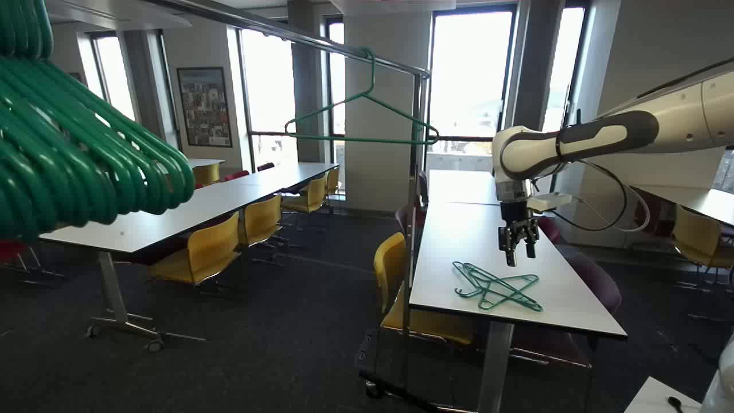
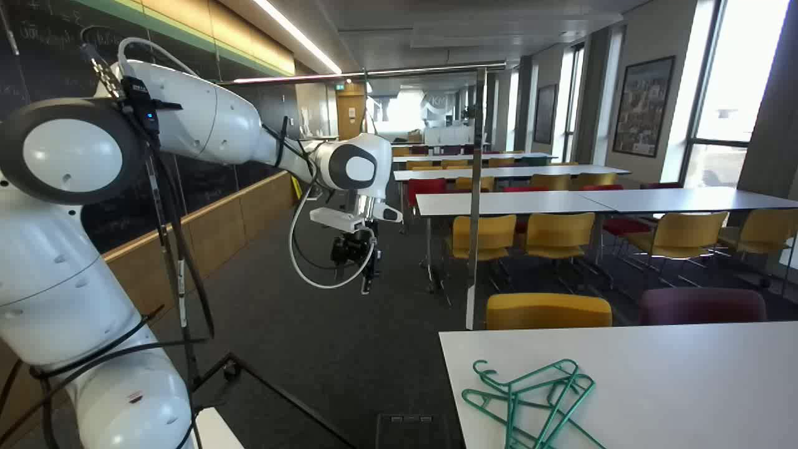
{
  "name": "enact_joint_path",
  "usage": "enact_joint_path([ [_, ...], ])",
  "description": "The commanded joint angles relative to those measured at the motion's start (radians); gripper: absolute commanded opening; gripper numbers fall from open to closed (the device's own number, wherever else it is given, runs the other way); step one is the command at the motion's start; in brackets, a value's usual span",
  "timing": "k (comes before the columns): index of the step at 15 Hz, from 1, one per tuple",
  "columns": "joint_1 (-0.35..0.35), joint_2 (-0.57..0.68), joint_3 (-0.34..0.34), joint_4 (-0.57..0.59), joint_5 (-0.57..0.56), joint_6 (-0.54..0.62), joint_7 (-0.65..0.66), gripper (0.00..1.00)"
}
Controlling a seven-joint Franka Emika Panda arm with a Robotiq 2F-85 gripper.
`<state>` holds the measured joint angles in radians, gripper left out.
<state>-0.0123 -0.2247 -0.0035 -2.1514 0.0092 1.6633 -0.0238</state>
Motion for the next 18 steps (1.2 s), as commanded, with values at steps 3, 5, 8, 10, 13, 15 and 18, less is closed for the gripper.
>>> enact_joint_path([
  [3,-0.007,-0.003,-0.011,-0.015,-0.015,0.041,-0.002,1.0],
  [5,-0.024,-0.006,-0.027,-0.024,-0.02,0.107,0.01,1.0],
  [8,-0.048,0.009,-0.059,-0.04,-0.022,0.243,0.003,1.0],
  [10,-0.065,0.031,-0.081,-0.056,-0.028,0.323,-0.009,1.0],
  [13,-0.091,0.076,-0.109,-0.075,-0.068,0.464,-0.034,1.0],
  [15,-0.109,0.123,-0.123,-0.065,-0.12,0.526,-0.021,1.0],
  [18,-0.109,0.134,-0.125,-0.067,-0.113,0.497,-0.014,1.0],
])
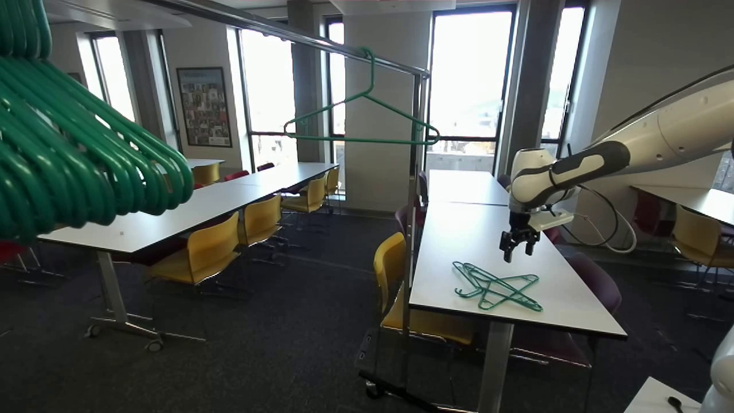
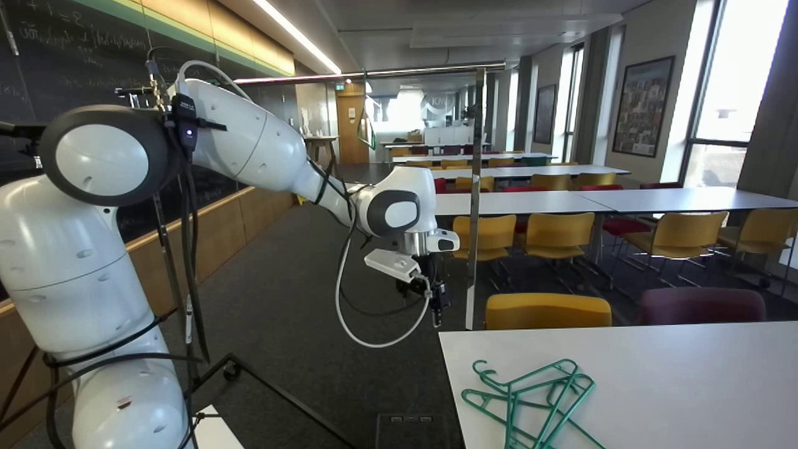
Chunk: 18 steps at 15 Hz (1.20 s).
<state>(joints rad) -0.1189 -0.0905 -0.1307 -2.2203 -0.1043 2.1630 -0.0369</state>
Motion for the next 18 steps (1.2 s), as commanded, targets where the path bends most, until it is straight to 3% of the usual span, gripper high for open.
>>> enact_joint_path([
  [1,-0.005,0.012,0.0,0.004,-0.003,-0.002,-0.001,1.0],
  [8,-0.009,0.044,-0.004,0.031,-0.027,0.015,-0.002,1.0],
  [15,-0.063,0.229,-0.06,0.18,-0.115,-0.015,-0.179,1.0],
  [18,-0.102,0.319,-0.068,0.249,-0.055,-0.007,-0.316,1.0],
])
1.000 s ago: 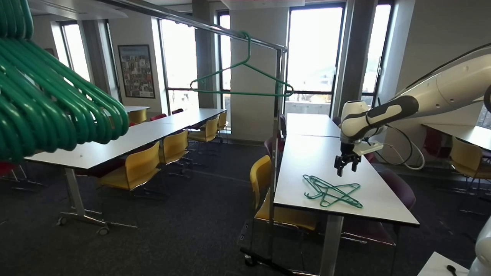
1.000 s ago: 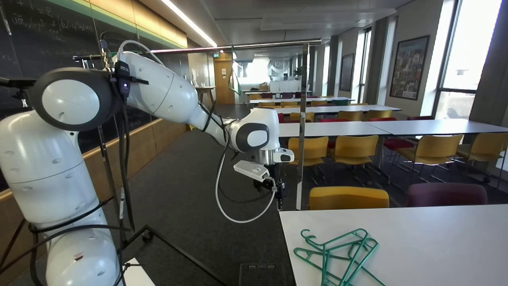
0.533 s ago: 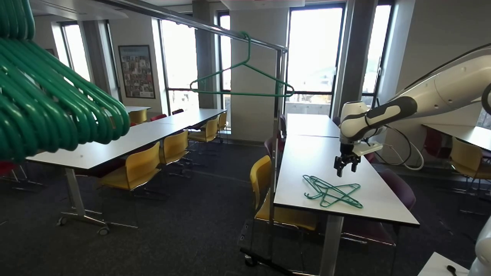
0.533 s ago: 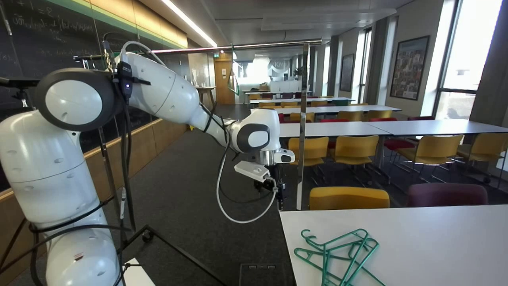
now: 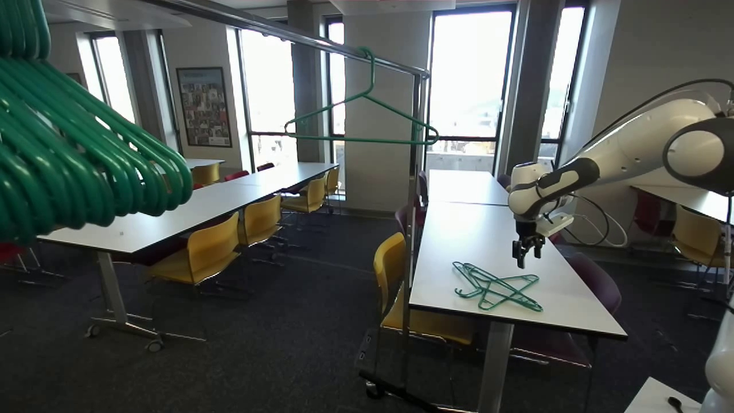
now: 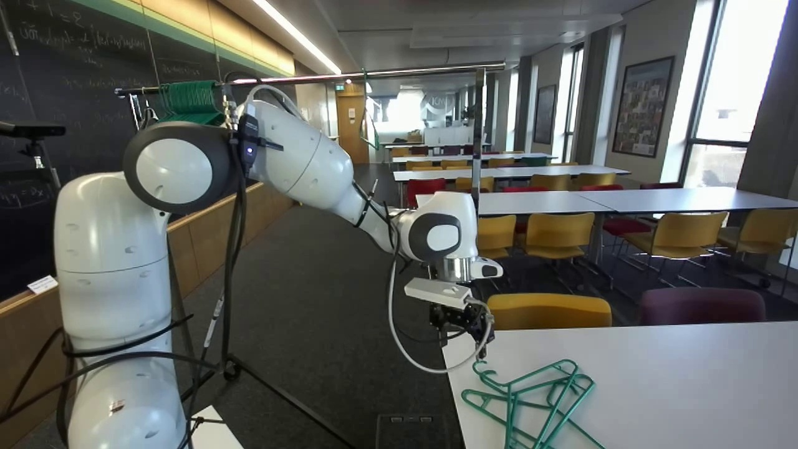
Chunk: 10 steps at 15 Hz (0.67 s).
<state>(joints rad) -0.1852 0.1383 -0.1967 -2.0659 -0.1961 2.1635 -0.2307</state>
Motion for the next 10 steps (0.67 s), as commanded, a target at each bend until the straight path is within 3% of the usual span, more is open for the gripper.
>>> enact_joint_path([
  [1,-0.05,0.116,0.003,0.12,0.067,-0.017,-0.17,1.0],
  [5,-0.123,0.196,0.06,0.211,0.296,-0.127,-0.423,1.0],
  [6,-0.092,0.165,0.035,0.141,0.22,-0.051,-0.333,1.0],
  [10,-0.11,0.198,0.054,0.186,0.269,-0.093,-0.386,1.0],
])
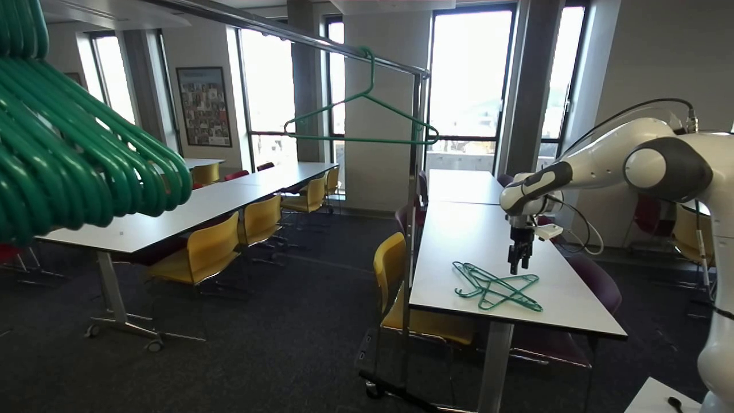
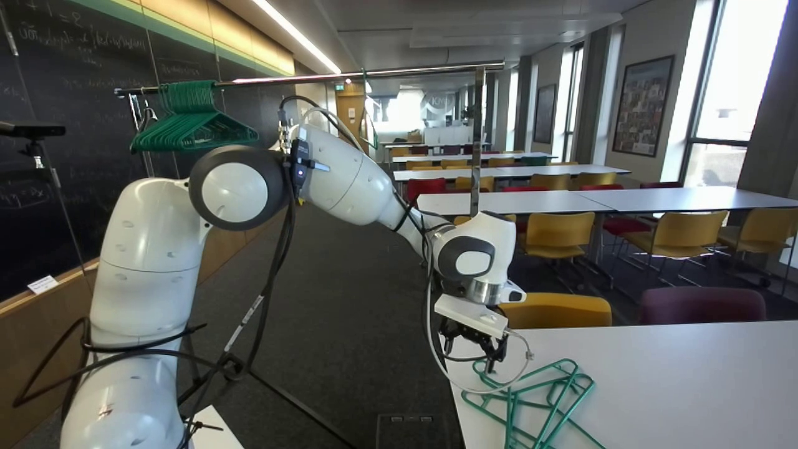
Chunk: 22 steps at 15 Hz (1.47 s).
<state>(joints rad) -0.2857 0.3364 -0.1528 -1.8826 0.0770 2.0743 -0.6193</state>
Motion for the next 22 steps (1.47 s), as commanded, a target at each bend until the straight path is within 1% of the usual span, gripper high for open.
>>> enact_joint_path([
  [1,-0.01,0.0,0.011,0.003,-0.004,-0.002,0.003,1.0],
  [3,-0.01,0.0,0.012,0.003,-0.003,-0.002,0.002,1.0],
  [5,-0.006,0.023,0.005,0.009,-0.045,0.016,-0.007,1.0],
  [7,-0.006,0.069,-0.008,0.032,-0.095,0.054,0.016,1.0],
  [10,-0.024,0.14,-0.023,0.063,-0.118,0.103,0.064,1.0],
  [12,-0.047,0.193,-0.028,0.098,-0.093,0.111,0.106,1.0],
  [14,-0.085,0.249,-0.018,0.156,-0.031,0.055,0.171,1.0],
  [17,-0.131,0.311,-0.011,0.215,0.04,0.016,0.233,1.0],
  [22,-0.171,0.379,-0.017,0.304,0.062,-0.018,0.287,1.0],
])
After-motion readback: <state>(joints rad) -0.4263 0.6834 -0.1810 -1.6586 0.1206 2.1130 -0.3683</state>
